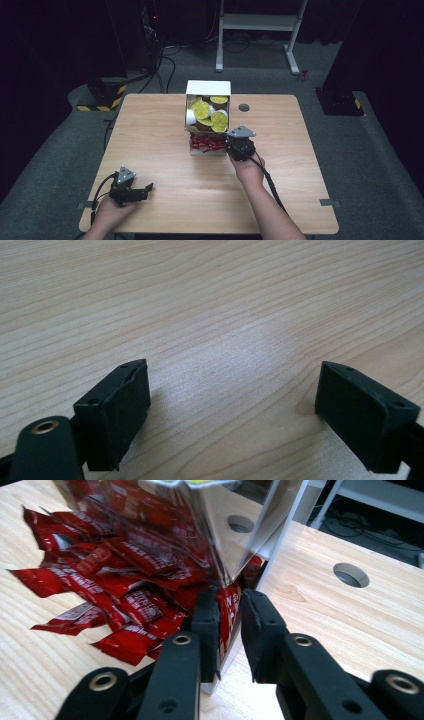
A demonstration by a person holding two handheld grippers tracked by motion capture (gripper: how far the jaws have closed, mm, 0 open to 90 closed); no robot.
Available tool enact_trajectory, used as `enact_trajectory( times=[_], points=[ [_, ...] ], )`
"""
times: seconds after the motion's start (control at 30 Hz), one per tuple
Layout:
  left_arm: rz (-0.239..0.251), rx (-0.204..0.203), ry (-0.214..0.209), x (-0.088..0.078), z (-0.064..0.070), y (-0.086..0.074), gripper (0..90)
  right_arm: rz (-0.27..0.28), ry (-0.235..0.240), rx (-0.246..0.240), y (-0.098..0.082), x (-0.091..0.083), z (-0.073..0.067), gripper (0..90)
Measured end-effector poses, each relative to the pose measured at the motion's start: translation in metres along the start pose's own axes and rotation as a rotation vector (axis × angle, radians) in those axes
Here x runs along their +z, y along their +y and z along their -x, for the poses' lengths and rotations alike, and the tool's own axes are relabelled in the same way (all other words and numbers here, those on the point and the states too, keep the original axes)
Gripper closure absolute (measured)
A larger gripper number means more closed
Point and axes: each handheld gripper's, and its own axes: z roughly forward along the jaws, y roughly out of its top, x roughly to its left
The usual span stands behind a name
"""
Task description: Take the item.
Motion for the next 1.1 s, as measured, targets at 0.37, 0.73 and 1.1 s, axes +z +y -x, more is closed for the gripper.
enact_trajectory(
  times=[0.37, 0.73, 1.1],
  points=[
    [0.000, 0.001, -0.001, 0.000, 0.000, 0.000, 14.7, -0.006, 0.000, 0.007, -0.002, 0.006, 0.002, 79.2],
    [0.001, -0.001, -0.002, 0.000, 0.000, 0.000, 14.7, -0.002, 0.016, 0.011, -0.003, 0.005, 0.000, 87.6],
    [-0.002, 0.004, 0.000, 0.000, 0.000, 0.000, 14.7, 0.013, 0.029, 0.013, -0.007, -0.007, -0.001, 87.5]
  ],
)
